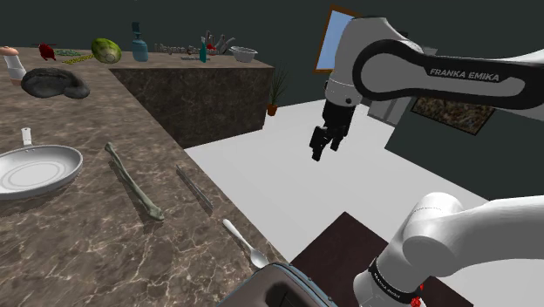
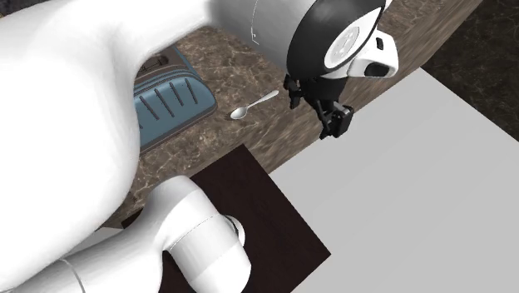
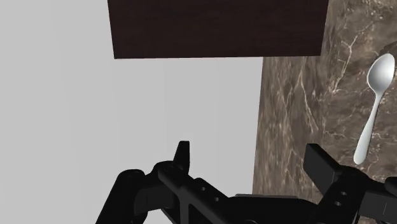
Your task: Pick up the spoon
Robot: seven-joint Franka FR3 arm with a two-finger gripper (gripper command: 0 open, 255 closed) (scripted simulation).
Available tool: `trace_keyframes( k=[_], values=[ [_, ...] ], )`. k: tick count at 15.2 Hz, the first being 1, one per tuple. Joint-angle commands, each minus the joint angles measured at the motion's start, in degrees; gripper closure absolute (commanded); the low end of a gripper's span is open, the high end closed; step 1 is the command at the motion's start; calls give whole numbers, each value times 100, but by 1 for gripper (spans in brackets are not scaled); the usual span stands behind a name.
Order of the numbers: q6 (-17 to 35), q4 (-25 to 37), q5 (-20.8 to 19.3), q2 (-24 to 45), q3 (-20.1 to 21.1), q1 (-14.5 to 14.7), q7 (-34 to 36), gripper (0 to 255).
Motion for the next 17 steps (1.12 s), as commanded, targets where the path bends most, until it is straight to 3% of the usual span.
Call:
trace_keyframes(
  k=[1,9,17],
  values=[
    [298,-187,197,153,130,93,159,0],
    [1455,-473,924,1136,648,468,673,0],
    [2644,-315,1534,2501,1167,818,1081,0]
  ],
)
